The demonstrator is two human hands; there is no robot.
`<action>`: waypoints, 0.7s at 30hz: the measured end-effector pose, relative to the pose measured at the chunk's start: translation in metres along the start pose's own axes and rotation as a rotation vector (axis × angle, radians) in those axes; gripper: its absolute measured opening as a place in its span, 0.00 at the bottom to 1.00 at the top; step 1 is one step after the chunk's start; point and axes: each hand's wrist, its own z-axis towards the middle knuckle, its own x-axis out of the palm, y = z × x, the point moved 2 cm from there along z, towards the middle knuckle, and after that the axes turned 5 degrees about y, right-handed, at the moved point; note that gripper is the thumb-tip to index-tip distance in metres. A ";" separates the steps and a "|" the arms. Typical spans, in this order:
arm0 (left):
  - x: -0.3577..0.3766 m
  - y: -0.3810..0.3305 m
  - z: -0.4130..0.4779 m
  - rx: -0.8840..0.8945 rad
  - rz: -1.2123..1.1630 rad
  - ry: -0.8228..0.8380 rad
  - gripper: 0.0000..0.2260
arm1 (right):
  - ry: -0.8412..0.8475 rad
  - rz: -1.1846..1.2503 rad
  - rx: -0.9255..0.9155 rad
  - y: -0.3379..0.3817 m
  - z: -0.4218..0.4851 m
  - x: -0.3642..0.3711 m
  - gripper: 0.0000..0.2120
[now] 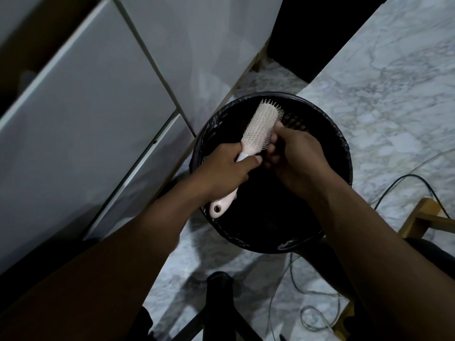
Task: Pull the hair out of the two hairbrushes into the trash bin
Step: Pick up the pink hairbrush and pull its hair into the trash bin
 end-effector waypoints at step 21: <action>0.000 -0.001 -0.001 0.028 0.006 0.028 0.08 | -0.214 -0.115 -0.122 0.010 -0.001 -0.011 0.24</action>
